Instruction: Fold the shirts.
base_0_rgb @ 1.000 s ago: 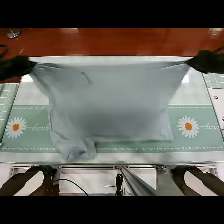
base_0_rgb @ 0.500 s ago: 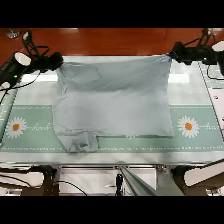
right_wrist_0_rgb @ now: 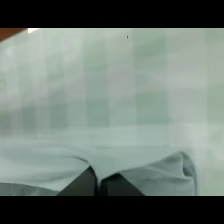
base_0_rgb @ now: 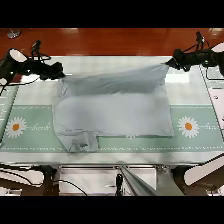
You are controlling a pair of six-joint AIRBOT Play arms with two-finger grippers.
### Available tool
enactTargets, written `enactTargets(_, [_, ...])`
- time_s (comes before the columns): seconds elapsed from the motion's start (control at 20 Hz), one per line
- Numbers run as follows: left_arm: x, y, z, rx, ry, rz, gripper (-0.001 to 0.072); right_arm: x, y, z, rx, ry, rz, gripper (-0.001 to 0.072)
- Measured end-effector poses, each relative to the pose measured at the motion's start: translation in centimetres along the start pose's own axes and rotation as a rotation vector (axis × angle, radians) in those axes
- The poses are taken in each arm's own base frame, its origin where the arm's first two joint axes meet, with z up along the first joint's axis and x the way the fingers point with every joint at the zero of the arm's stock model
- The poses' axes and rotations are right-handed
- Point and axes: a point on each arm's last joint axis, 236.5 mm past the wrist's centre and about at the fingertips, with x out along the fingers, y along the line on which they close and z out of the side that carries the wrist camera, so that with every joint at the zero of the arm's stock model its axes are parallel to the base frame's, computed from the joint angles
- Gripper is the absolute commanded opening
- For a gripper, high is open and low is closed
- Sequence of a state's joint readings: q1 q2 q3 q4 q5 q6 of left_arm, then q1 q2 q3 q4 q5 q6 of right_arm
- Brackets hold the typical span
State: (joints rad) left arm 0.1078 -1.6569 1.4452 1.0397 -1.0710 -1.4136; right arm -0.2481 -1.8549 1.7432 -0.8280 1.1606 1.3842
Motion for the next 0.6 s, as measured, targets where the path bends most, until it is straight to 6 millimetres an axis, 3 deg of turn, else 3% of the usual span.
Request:
enactTargets(0.3, [0.8, 3.0, -7.1, 0.018, 0.265, 0.038, 0.0022, 0.6, -4.0, -6.3, -0.004, 0.229, -0.103, 0.0034])
enactTargets(0.5, [1.0, 3.6, -8.9, 0.012, 0.327, 0.043, 0.0026, 1.1, -5.1, -8.8, 0.013, 0.303, -0.125, 0.0039])
enactTargets(0.55, [0.9, 3.6, -9.3, 0.010, 0.341, 0.041, 0.0118, 1.1, -5.2, -9.1, 0.018, 0.313, -0.128, 0.0188])
enactTargets(0.6, [1.0, 3.6, -9.4, 0.010, 0.346, 0.042, 0.0476, 1.1, -5.3, -9.4, 0.024, 0.322, -0.129, 0.0547])
